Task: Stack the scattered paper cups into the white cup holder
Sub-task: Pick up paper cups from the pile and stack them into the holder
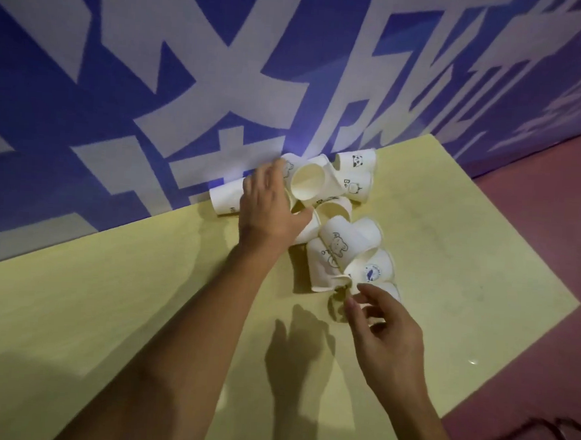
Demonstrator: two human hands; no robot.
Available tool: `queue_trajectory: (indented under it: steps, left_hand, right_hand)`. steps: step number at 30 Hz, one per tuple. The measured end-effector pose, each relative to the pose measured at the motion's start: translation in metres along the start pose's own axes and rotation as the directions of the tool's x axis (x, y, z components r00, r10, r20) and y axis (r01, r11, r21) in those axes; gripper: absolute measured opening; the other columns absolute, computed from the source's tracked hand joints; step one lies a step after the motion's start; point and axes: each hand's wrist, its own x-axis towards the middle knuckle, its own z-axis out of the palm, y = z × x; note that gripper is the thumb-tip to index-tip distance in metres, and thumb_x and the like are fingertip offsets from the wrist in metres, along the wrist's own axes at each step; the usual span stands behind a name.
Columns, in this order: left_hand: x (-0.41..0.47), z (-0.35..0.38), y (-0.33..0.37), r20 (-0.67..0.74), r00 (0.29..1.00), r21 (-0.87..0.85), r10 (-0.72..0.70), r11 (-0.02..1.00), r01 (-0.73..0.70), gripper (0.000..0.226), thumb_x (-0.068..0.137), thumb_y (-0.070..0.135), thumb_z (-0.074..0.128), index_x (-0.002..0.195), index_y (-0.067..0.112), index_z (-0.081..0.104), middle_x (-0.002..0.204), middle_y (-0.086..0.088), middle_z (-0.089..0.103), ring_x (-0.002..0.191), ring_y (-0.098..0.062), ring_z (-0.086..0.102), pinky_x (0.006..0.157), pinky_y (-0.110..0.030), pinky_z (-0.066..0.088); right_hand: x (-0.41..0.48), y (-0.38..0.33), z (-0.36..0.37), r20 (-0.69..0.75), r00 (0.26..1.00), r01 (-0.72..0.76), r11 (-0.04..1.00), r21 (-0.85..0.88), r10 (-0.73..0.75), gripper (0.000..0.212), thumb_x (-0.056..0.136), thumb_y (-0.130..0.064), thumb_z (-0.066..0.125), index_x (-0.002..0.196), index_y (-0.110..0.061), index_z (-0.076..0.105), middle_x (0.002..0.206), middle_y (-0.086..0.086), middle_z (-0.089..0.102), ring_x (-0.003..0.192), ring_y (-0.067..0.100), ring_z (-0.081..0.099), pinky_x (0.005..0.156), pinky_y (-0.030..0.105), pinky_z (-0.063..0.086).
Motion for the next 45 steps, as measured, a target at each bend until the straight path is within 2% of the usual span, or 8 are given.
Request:
queue_trajectory:
  steps: [5,10,13,16,23,31,37,45]
  left_hand:
    - [0.046,0.004,-0.001,0.205,0.956,0.195,0.212,0.948,-0.252,0.095,0.084,0.014,0.079,0.161,0.029,0.026,0.17,0.001,0.021,0.156,-0.027,0.021,0.124,-0.047,0.026]
    - [0.068,0.006,-0.012,0.328,0.908,0.196,0.259,0.922,-0.334,0.089,0.084,0.01,0.073,0.158,0.036,0.031,0.164,0.007,0.036,0.151,-0.023,0.031,0.121,-0.05,0.032]
    - [0.07,0.004,-0.013,0.303,0.9,0.201,0.313,0.902,-0.381,0.086,0.084,0.025,0.081,0.157,0.031,0.035,0.157,0.004,0.046,0.145,-0.025,0.04,0.118,-0.046,0.033]
    - [0.063,-0.009,-0.01,0.227,0.914,0.14,0.337,0.917,-0.373,0.087,0.084,0.042,0.083,0.156,0.023,0.039,0.152,-0.002,0.052,0.141,-0.028,0.047,0.115,-0.046,0.038]
    - [-0.016,-0.056,-0.017,-0.214,0.973,-0.318,0.086,0.936,-0.153,0.078,0.079,0.043,0.089,0.138,0.016,0.045,0.127,0.005,0.055,0.107,-0.007,0.058,0.079,-0.009,0.047]
    - [-0.117,-0.099,-0.087,-0.213,0.968,-0.47,-0.131,0.883,0.016,0.077,0.07,0.058,0.081,0.133,0.024,0.051,0.128,0.006,0.062,0.114,-0.014,0.063,0.09,-0.021,0.053]
    - [-0.164,-0.158,-0.132,-0.252,0.947,-0.495,-0.201,0.867,0.052,0.073,0.071,0.058,0.08,0.135,0.038,0.049,0.128,0.03,0.057,0.117,-0.002,0.059,0.089,-0.022,0.054]
    - [-0.256,-0.254,-0.204,-0.305,0.901,-0.579,-0.308,0.812,0.081,0.074,0.071,0.048,0.082,0.134,0.057,0.045,0.133,0.025,0.058,0.125,-0.016,0.06,0.101,-0.037,0.051]
  right_hand:
    - [0.029,0.013,-0.016,-0.043,0.999,-0.021,0.999,0.024,0.022,0.021,0.093,-0.029,0.074,0.114,-0.03,0.069,0.107,-0.013,0.071,0.086,0.009,0.065,0.067,0.019,0.051]
    - [0.043,0.018,-0.015,-0.037,0.999,-0.029,0.998,-0.057,0.027,0.053,0.084,-0.041,0.082,0.129,-0.03,0.056,0.112,-0.017,0.058,0.099,-0.005,0.053,0.074,0.006,0.044]
    - [0.053,0.02,-0.004,-0.03,0.998,-0.052,0.981,-0.188,0.047,0.093,0.072,-0.061,0.082,0.148,-0.019,0.049,0.129,-0.002,0.057,0.12,0.016,0.049,0.098,0.035,0.047]
    - [0.061,0.019,0.011,-0.07,0.996,-0.069,0.949,-0.308,0.05,0.107,0.064,-0.078,0.074,0.149,-0.017,0.047,0.135,0.002,0.057,0.126,0.027,0.046,0.095,0.043,0.037]
    - [0.07,0.015,0.035,-0.181,0.982,-0.107,0.95,-0.293,0.055,0.082,0.075,-0.067,0.079,0.135,-0.018,0.053,0.129,-0.001,0.059,0.12,0.027,0.043,0.095,0.047,0.033]
    - [0.051,-0.03,0.032,-0.15,0.983,0.088,0.99,-0.109,-0.104,0.075,0.076,-0.058,0.083,0.135,-0.023,0.054,0.109,-0.023,0.048,0.107,0.007,0.036,0.101,0.05,0.042]
    - [0.008,-0.098,0.071,0.021,0.943,0.332,0.936,-0.119,-0.332,0.077,0.086,-0.07,0.056,0.145,-0.022,0.05,0.118,-0.014,0.049,0.111,0.013,0.04,0.095,0.044,0.041]
    - [-0.105,-0.176,0.162,0.191,0.885,0.417,0.905,0.077,-0.424,0.068,0.075,-0.066,0.071,0.132,-0.033,0.055,0.125,-0.03,0.053,0.124,0.016,0.051,0.103,0.05,0.046]
